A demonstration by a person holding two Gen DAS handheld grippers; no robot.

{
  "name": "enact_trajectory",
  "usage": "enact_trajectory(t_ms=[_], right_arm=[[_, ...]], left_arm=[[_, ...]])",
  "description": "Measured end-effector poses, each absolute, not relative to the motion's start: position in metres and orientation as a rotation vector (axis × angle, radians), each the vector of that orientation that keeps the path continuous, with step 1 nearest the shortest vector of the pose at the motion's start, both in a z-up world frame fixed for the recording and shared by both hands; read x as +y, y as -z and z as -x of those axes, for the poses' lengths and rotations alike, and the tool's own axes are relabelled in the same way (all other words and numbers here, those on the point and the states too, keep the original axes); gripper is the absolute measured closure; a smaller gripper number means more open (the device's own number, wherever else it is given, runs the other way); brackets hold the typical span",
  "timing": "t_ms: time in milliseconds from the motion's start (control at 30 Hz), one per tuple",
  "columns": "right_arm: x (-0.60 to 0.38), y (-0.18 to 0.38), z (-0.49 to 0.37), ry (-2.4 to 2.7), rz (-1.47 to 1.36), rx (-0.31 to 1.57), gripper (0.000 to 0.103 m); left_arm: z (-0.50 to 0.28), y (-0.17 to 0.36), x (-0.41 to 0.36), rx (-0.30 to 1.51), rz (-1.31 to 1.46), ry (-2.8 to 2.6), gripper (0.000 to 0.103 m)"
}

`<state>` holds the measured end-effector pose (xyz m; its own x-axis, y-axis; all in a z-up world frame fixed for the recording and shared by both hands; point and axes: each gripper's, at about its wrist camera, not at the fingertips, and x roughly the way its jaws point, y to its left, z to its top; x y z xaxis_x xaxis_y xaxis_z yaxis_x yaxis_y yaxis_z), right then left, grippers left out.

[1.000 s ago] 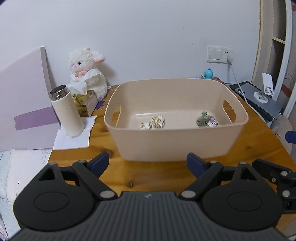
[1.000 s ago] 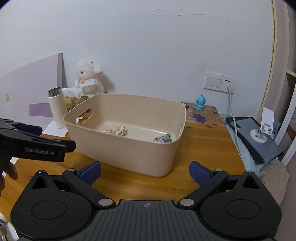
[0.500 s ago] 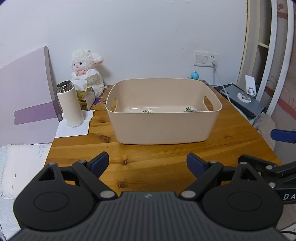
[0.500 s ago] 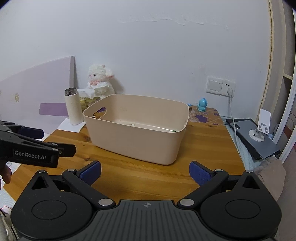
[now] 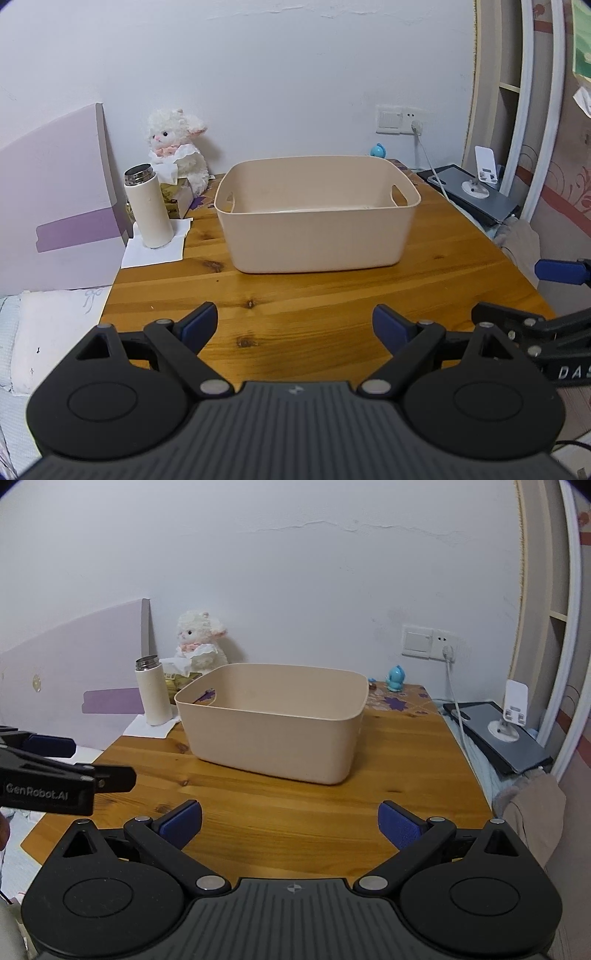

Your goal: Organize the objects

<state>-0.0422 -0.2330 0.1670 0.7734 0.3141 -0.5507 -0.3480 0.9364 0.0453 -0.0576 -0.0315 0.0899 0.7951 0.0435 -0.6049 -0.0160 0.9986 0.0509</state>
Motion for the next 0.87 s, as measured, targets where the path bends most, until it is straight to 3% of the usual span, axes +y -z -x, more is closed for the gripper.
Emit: enact_trajectory(t_ms=[867], right_arm=[[-0.237,-0.169,0.051,-0.323,0.081,0.585,0.0]], left_arm=[[0.077,-0.093,-0.035,0.661,-0.01,-0.007,0.01]])
